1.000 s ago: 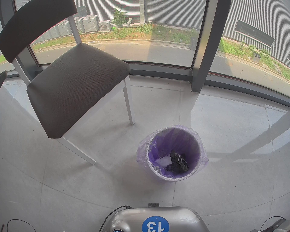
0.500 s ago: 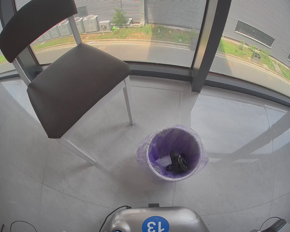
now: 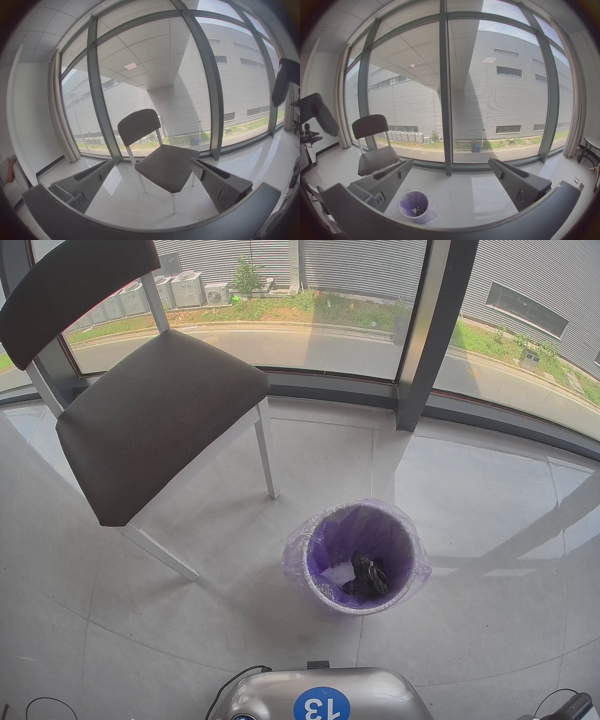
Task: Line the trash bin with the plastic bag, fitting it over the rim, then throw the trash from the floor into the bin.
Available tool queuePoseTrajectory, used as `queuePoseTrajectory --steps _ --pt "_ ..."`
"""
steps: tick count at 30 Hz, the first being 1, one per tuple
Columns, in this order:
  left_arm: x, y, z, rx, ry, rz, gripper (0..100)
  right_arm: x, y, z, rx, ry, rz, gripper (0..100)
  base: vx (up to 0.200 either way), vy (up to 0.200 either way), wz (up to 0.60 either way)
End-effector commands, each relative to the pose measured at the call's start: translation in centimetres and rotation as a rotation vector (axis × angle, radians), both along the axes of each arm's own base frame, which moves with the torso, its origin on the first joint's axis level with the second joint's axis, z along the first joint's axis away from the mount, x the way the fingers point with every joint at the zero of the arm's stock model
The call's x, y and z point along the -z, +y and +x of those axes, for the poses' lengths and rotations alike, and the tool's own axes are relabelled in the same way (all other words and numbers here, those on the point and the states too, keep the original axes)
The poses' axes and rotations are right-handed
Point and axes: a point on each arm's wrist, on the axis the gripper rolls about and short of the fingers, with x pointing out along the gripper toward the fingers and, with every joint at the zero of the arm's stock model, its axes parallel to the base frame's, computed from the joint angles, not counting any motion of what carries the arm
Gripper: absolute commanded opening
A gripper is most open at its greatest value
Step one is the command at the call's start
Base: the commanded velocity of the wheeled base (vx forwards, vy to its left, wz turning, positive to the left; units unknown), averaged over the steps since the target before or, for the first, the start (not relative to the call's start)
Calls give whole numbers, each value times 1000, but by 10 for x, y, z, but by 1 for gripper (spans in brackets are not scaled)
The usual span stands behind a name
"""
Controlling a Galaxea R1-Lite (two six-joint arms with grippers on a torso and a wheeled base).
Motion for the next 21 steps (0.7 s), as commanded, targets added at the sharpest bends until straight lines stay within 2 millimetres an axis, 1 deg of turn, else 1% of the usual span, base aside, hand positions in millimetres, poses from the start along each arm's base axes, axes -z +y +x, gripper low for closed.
queuePoseTrajectory --steps 1,6,10,11,15,19,21 --pt "6 2 -14 1 -39 -5 100 21 -1 -21 3 -55 1 100 0 0 0" --pt "9 2 -19 -1 -58 -10 100 40 2 -22 12 -57 -3 100 0 0 0" --pt "13 3 -25 -4 -74 -12 100 57 6 -21 -17 -53 -13 100 0 0 0" --pt "13 3 -25 -4 -74 -12 100 57 6 -21 -17 -53 -13 100 0 0 0" --pt "14 0 -37 -40 -79 -10 100 61 7 -16 -46 -38 -18 100 0 0 0" --pt "12 -5 -39 -76 -79 -8 100 61 8 -13 -78 -56 -33 100 0 0 0" --pt "14 -6 -41 -86 -79 -7 100 59 8 -12 -81 -79 -35 100 0 0 0"
